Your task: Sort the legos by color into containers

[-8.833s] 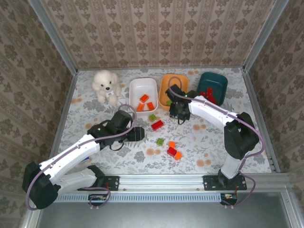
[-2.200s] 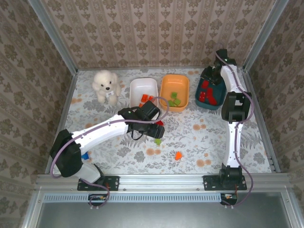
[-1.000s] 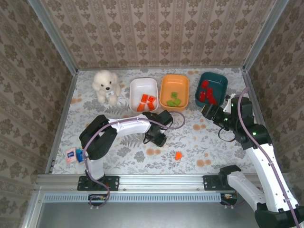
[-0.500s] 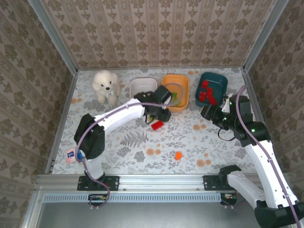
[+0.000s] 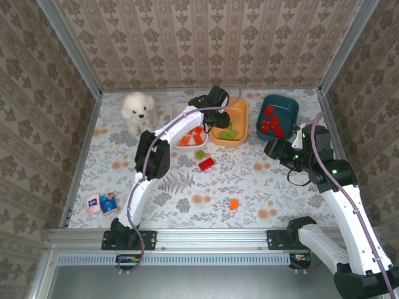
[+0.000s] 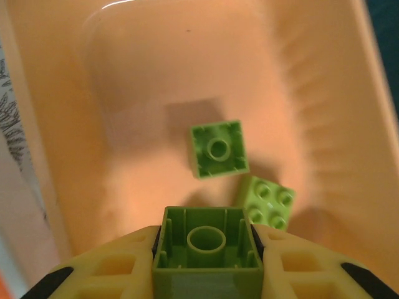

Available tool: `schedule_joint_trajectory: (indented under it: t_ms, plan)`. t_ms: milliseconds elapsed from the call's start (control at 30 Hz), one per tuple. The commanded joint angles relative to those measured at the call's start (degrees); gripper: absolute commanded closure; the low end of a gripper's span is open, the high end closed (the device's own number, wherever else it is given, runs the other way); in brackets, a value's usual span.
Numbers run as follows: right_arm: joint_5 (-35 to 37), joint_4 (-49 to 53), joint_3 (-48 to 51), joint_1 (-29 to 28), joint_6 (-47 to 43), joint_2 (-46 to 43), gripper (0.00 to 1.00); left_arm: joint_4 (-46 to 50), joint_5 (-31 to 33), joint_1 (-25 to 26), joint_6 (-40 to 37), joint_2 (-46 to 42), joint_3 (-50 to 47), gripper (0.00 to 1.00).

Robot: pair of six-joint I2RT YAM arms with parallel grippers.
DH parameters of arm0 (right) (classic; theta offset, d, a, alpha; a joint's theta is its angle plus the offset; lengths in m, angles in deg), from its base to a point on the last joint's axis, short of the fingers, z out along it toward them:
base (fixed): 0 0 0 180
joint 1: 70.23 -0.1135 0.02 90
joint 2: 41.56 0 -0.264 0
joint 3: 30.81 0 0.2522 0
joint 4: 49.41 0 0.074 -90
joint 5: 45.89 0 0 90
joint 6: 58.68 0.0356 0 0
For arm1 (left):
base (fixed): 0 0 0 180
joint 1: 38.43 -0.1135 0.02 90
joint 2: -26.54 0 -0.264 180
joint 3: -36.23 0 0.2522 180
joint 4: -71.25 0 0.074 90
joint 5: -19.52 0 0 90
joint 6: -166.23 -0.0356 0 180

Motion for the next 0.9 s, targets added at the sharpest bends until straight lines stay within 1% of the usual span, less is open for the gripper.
schedule_joint_trajectory:
  t_ms: [0, 67, 133, 267, 333, 433, 567, 633, 700, 767, 867]
  plan:
    - [-0.95, 2.80, -0.66, -0.33, -0.54, -1.58, 0.37, 1.88, -2.03, -1.07, 2.15, 1.72, 4.79, 0.68]
    - [-1.14, 3.06, -0.22, -0.32, -0.49, -1.75, 0.37, 1.84, -2.43, -1.24, 2.66, 2.70, 4.74, 0.68]
    - [-1.31, 3.35, 0.01, -0.31, -0.61, -1.71, 0.37, 1.96, -2.90, -1.30, 3.50, 3.26, 4.54, 0.64]
    - [-1.58, 3.03, 0.36, -0.36, -0.81, -1.30, 0.36, 1.66, -3.62, -1.33, 5.01, 3.44, 4.03, 0.53]
    - [-2.01, 2.49, 0.46, -0.34, -0.92, -0.69, 0.36, 1.65, -4.18, -1.34, 5.74, 3.22, 4.41, 0.49]
    - [-2.28, 2.35, 0.42, -0.36, -1.66, 0.41, 0.37, 1.29, -4.77, -1.36, 6.54, 1.84, 4.96, 0.46]
    - [-1.74, 2.20, 0.41, -0.92, -4.07, 1.78, 0.37, 0.81, -4.65, -1.38, 7.78, -1.93, 5.15, 0.45]
    - [-0.16, 2.47, 0.39, -3.16, -6.27, 3.19, 0.37, 0.46, -4.33, -1.38, 8.76, -5.21, 4.16, 0.45]
    - [1.50, 1.95, 0.83, -7.06, -7.84, 5.59, 0.36, -0.49, -3.78, -1.38, 9.66, -9.71, 0.89, 0.44]
    - [3.17, 0.42, 1.59, -12.45, -8.85, 8.93, 0.36, -2.35, -2.56, -1.53, 11.09, -15.96, -5.71, 0.41]
    - [6.23, -3.14, 1.43, -21.81, -10.73, 16.30, 0.33, -7.27, -1.79, -3.27, 15.61, -28.40, -22.08, 0.38]
